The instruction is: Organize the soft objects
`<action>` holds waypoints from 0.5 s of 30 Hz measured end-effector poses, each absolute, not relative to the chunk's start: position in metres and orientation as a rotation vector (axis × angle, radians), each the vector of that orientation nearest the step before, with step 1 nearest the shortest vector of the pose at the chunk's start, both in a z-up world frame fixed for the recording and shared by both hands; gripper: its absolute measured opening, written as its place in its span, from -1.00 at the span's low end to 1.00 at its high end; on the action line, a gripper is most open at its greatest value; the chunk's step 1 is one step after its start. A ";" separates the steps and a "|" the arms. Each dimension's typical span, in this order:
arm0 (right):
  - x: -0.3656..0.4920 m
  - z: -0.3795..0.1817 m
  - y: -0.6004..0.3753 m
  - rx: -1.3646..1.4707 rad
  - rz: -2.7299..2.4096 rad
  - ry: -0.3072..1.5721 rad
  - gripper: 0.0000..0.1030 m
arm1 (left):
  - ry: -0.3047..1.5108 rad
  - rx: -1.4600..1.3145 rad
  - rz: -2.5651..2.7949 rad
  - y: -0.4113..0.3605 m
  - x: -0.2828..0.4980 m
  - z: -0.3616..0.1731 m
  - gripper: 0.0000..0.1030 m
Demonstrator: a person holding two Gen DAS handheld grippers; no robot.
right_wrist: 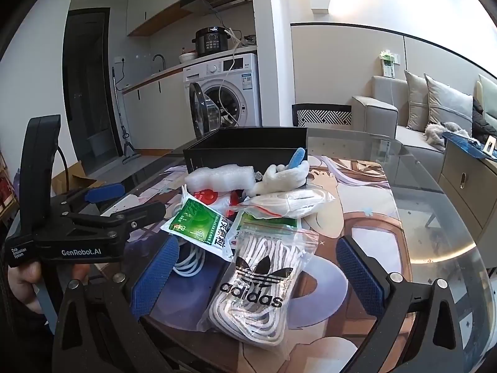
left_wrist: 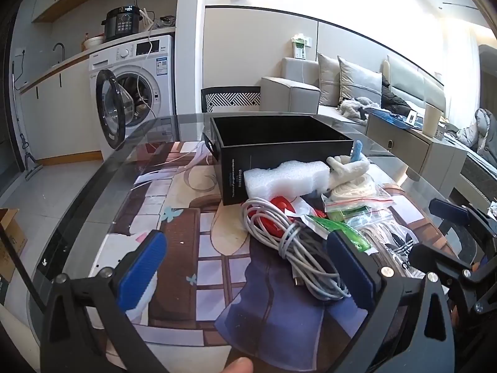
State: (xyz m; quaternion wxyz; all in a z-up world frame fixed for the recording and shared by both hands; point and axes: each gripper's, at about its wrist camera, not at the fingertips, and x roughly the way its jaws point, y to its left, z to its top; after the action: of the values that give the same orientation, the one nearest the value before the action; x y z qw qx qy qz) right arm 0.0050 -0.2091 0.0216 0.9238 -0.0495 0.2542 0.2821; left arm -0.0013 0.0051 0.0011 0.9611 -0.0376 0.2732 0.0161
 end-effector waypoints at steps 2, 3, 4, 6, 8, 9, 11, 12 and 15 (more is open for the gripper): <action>0.006 0.021 -0.209 -0.100 0.579 0.525 0.99 | 0.557 -0.072 0.036 0.005 -0.001 0.001 1.00; 0.006 0.021 -0.209 -0.101 0.578 0.524 0.99 | 0.558 -0.069 0.039 0.005 -0.001 0.001 1.00; 0.006 0.021 -0.209 -0.102 0.577 0.524 0.99 | 0.559 -0.068 0.039 0.005 -0.001 0.000 1.00; 0.006 0.021 -0.209 -0.101 0.579 0.522 0.99 | 0.560 -0.066 0.037 0.005 -0.001 0.001 1.00; 0.006 0.021 -0.209 -0.101 0.577 0.521 0.99 | 0.561 -0.064 0.035 0.005 0.000 0.000 1.00; 0.006 0.021 -0.209 -0.101 0.577 0.522 0.99 | 0.560 -0.063 0.034 0.004 0.000 0.000 1.00; 0.005 0.021 -0.209 -0.101 0.576 0.521 0.99 | 0.562 -0.063 0.034 0.004 0.000 0.001 1.00; 0.005 0.021 -0.209 -0.102 0.576 0.521 0.99 | 0.561 -0.064 0.032 0.004 0.000 0.000 1.00; 0.005 0.021 -0.209 -0.103 0.577 0.521 0.99 | 0.558 -0.067 0.035 0.004 0.000 0.000 1.00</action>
State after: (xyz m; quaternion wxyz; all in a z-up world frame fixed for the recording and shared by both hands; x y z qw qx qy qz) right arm 0.0050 -0.2092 0.0213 0.9241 -0.0502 0.2541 0.2811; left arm 0.0001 0.0036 0.0004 0.9606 -0.0332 0.2753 0.0175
